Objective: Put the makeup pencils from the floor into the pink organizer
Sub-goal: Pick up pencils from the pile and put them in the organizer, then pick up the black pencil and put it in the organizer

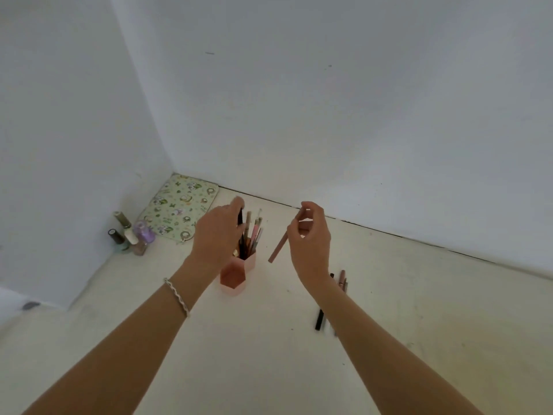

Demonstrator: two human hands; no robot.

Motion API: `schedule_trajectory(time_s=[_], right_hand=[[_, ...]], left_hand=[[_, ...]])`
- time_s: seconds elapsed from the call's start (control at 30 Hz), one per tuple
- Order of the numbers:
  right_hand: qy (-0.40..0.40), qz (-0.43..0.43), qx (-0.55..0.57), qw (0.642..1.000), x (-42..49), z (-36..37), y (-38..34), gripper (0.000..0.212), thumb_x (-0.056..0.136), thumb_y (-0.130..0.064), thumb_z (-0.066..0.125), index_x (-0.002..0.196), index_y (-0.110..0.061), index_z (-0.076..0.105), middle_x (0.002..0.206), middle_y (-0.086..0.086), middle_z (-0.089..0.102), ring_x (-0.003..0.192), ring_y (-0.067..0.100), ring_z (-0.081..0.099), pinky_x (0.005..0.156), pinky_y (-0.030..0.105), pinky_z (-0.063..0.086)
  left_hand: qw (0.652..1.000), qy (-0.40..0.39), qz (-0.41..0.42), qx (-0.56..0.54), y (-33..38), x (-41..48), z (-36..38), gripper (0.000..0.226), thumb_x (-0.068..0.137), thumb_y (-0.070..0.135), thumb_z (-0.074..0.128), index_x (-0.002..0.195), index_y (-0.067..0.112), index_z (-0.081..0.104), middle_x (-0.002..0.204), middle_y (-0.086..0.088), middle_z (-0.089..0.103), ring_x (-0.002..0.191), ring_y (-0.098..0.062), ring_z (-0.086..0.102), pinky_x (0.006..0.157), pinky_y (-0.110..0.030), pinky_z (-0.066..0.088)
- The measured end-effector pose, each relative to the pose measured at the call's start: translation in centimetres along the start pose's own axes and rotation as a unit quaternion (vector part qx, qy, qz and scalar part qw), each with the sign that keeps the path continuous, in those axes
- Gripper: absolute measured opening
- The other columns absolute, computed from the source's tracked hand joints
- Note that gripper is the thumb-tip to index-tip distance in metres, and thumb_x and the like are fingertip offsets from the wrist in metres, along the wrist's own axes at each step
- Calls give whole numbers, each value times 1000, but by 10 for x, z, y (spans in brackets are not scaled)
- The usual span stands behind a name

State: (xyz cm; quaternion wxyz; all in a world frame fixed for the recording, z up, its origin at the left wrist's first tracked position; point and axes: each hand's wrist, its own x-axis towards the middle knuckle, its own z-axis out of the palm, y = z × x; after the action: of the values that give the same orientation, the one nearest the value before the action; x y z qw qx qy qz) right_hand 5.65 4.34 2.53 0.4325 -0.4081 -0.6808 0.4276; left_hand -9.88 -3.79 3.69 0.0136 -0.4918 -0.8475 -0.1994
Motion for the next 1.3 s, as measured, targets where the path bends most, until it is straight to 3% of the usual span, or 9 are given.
schedule_trajectory(time_s=[0.13, 0.23, 0.37, 0.5, 0.63, 0.8, 0.93, 1.17, 1.3], right_hand=[[0, -14, -4, 1000, -3, 7, -1, 29, 91, -9, 57, 114, -27, 52, 93, -19, 58, 80, 5, 63, 70, 13, 51], [-18, -44, -30, 998, -10, 15, 0, 25, 92, -11, 57, 113, -26, 53, 90, -18, 59, 85, 4, 62, 78, 16, 51], [-61, -121, -130, 982, -19, 27, 8, 20, 92, -12, 60, 111, -20, 60, 97, -9, 66, 91, 10, 60, 83, 28, 51], [-80, -234, -232, 941, -24, 26, 20, 36, 80, 7, 63, 111, -10, 72, 113, 9, 67, 99, 27, 60, 92, 36, 48], [6, -108, -176, 979, -13, -9, 34, 43, 80, 11, 52, 115, -9, 66, 112, 5, 62, 102, 19, 59, 91, 23, 45], [88, 63, -164, 981, 0, -83, 67, 38, 83, 5, 49, 112, -15, 63, 111, -2, 60, 86, 7, 54, 79, 21, 45], [116, 113, -166, 973, 3, -128, 83, 37, 82, 6, 49, 107, -17, 64, 105, -4, 61, 75, 0, 51, 69, 10, 38], [94, 175, -130, 971, 4, -153, 99, 31, 84, 4, 47, 96, -17, 66, 93, -6, 65, 69, 2, 55, 64, 17, 44], [81, 195, -120, 970, 2, -155, 109, 29, 87, 1, 47, 96, -19, 66, 92, -10, 65, 68, -1, 55, 61, 9, 40]], left_hand=[[998, 44, 27, 38, -4, -2, 0, 33, 90, 41, 63, 112, 17, 70, 115, 0, 68, 118, -23, 52, 98, -40, 37], [994, 106, 3, -12, -4, 2, -10, 31, 94, 28, 56, 119, 13, 66, 114, -7, 68, 116, -27, 54, 97, -42, 39], [993, 94, -16, -73, 3, 7, -20, 31, 92, 14, 54, 121, 11, 63, 109, -7, 68, 111, -27, 55, 95, -40, 42], [990, 90, -21, -108, 21, 5, -18, 34, 89, 9, 55, 122, 12, 61, 109, -3, 66, 109, -23, 53, 91, -37, 46], [987, 77, 21, -140, 60, -4, 4, 26, 84, 8, 56, 109, 14, 62, 91, 2, 66, 89, -19, 56, 75, -35, 50], [972, -201, -19, -122, 114, -28, 78, 25, 87, 16, 52, 110, 20, 60, 102, 1, 67, 93, -19, 63, 81, -32, 50], [942, -314, -79, -90, 138, -53, 130, 32, 93, 34, 56, 118, 13, 57, 118, -6, 62, 108, -24, 59, 88, -31, 48], [945, -301, -110, -65, 164, -66, 160, 33, 98, 36, 49, 114, 8, 48, 113, -10, 60, 102, -26, 61, 76, -33, 46], [936, -306, -146, -96, 168, -63, 164, 32, 93, 33, 60, 111, 11, 47, 106, -7, 61, 94, -24, 62, 69, -30, 44]])
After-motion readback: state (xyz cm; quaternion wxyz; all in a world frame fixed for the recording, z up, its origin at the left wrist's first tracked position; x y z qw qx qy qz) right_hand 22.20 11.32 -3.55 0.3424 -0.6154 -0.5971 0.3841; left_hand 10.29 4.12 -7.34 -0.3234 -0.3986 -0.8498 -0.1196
